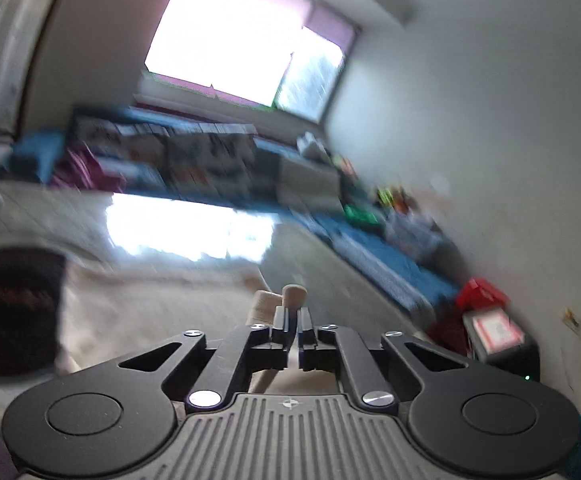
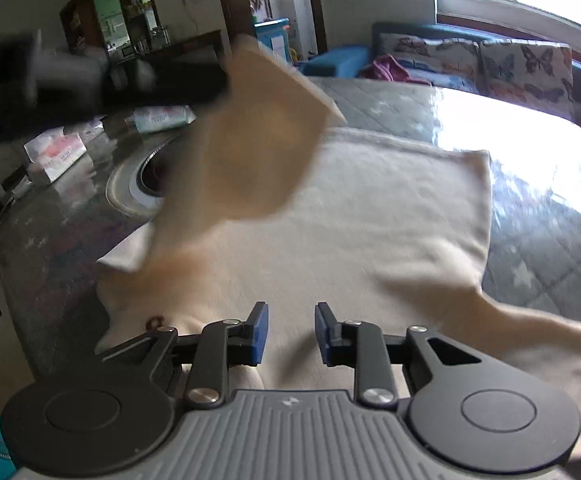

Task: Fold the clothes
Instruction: 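Carry the held sleeve side over the body with the left gripper and release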

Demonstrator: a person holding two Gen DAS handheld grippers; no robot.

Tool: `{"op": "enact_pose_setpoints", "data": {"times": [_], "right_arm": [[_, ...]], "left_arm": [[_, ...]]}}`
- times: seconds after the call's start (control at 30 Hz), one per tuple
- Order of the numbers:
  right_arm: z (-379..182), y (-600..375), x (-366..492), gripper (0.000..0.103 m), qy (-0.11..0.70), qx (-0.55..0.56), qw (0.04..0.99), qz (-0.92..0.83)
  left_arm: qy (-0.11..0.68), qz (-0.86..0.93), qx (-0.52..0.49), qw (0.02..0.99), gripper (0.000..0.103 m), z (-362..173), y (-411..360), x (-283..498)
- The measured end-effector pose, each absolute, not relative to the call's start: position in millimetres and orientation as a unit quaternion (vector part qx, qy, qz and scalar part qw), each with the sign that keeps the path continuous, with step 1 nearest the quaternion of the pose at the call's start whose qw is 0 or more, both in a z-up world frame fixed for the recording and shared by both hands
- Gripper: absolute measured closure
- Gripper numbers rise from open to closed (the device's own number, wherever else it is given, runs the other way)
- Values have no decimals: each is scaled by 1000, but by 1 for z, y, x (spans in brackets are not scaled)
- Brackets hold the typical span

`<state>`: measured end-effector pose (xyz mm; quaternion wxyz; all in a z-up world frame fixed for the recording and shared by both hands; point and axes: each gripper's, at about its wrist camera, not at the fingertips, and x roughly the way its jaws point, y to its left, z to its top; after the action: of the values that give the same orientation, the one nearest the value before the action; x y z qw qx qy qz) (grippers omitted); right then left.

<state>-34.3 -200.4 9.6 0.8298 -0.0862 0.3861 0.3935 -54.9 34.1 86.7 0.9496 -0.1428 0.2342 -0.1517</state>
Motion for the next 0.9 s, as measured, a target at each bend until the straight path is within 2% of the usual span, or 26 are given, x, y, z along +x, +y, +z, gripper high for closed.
{"op": "enact_pose_setpoints", "data": {"times": [0.23,0.37,0.6,0.9], "right_arm": [[10,-213,-36,75,388,-86,829,393],[19,-224,-39,65,393,-80,825,398],[42,-250,-38,65,378,-47,844,377],[41,-229,-30,65,365,-56,852,372]], "left_arm": [[277,-126,-116,946,89,60,64,-66],[297,-67,-120,945,89,49,111,-72],[327,-5,-118,938,89,27,150,-86],[351,-19,-140,926,89,14,144,-68]]}}
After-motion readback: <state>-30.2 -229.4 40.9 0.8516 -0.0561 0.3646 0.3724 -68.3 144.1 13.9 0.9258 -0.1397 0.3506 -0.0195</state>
